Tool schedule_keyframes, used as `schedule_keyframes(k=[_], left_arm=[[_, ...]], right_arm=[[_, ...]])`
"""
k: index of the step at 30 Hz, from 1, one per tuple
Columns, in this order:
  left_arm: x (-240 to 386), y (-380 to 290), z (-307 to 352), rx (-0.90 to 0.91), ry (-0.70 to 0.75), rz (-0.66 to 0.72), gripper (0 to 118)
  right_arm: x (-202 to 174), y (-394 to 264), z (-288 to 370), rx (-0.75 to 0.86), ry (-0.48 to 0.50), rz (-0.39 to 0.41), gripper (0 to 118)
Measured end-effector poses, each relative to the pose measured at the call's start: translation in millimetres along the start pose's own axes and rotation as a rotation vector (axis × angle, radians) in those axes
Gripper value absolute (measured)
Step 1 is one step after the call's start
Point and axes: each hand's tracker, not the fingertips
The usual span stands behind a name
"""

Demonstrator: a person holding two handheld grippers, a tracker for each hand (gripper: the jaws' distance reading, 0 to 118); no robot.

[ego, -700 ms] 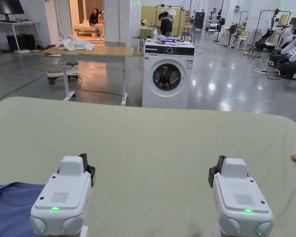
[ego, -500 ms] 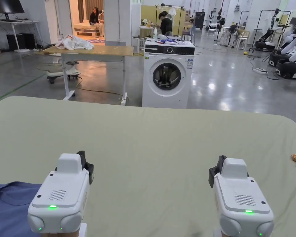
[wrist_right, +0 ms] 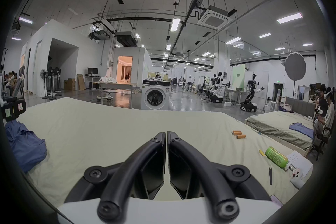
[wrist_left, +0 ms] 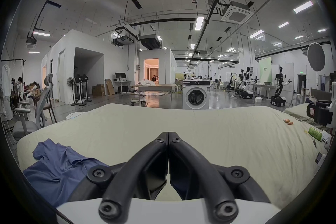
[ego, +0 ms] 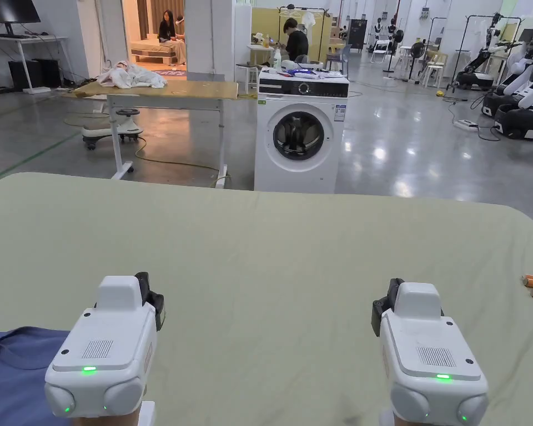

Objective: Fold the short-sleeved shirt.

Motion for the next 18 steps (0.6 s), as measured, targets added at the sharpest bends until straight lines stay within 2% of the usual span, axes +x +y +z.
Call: schedule_keyframes(k=[3, 5, 8, 12, 13, 14, 15, 16, 17, 18], left_arm=[[-1, 3, 0, -0.014, -0.004, -0.002, 0], [-6, 6, 0, -0.009, -0.024, 0.082, 0], [-15, 14, 1, -0.025, -0.019, 0.219, 0], [-32, 17, 0, -0.06, -0.088, 0.531, 0], [-34, 16, 0, -0.067, -0.082, 0.569, 0], [-33, 18, 1, -0.065, -0.065, 0.542, 0], [-28, 21, 2, -0.059, -0.048, 0.433, 0], [-21, 23, 3, -0.053, -0.043, 0.27, 0], [-12, 25, 5, -0.045, -0.04, 0.078, 0], [-2, 25, 6, -0.043, -0.036, -0.138, 0]], right_arm=[[2, 0, -1, -0.006, 0.006, 0.01, 1], [5, 2, -1, -0.009, -0.002, -0.008, 1], [16, 6, -1, -0.031, 0.0, -0.165, 1], [33, 14, -2, -0.052, -0.001, -0.426, 1], [35, 16, -3, -0.046, -0.007, -0.444, 1], [36, 19, -4, -0.043, -0.008, -0.435, 1], [33, 23, -5, -0.042, -0.004, -0.366, 1], [29, 27, -6, -0.033, 0.018, -0.246, 1], [22, 31, -7, -0.013, 0.057, -0.09, 1], [12, 32, -6, 0.012, 0.098, 0.121, 1]])
